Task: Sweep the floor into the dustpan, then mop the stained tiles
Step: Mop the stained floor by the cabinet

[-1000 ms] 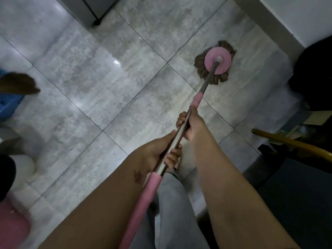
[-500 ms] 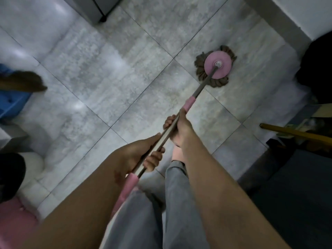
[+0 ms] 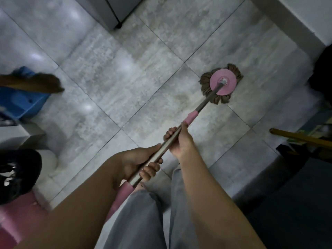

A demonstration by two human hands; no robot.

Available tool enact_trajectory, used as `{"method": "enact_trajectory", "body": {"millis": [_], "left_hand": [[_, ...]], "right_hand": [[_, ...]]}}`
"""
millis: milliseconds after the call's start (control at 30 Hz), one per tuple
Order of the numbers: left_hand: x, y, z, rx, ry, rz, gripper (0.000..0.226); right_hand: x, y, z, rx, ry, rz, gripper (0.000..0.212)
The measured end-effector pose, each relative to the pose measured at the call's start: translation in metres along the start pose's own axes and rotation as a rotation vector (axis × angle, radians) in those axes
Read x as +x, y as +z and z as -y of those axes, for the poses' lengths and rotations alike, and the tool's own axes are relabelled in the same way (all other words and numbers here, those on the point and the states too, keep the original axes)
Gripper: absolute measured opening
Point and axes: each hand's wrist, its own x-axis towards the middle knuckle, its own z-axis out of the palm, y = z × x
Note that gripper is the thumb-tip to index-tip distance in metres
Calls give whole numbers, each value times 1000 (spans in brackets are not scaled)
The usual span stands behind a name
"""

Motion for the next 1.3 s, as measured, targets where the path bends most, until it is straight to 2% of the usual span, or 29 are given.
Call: {"method": "enact_trajectory", "body": {"millis": [200, 333, 433, 567, 800, 933, 1100, 1300], "left_hand": [[68, 112, -77, 49, 137, 32, 53], [85, 153, -109, 29, 158, 52, 49], [78, 140, -107, 62, 168, 51, 48], [46, 80, -75, 104, 142, 57, 49], [-16, -12, 7, 133, 4, -118, 49], [-29, -37, 36, 125, -47, -150, 48], [-2, -15, 29, 68, -37, -47, 43], [55, 82, -38, 91, 134, 62, 45]], "right_hand": [[25, -28, 146, -106, -203, -215, 45], [29, -37, 203, -143, -235, -205, 42], [27, -34, 193, -80, -222, -144, 40], [20, -22, 136, -11, -177, -62, 32], [-13, -5, -3, -27, 38, 26, 19], [-24, -7, -50, -68, 100, 40, 19], [-12, -17, -23, -80, 36, -69, 21], [12, -25, 96, -56, -180, -259, 34]]}}
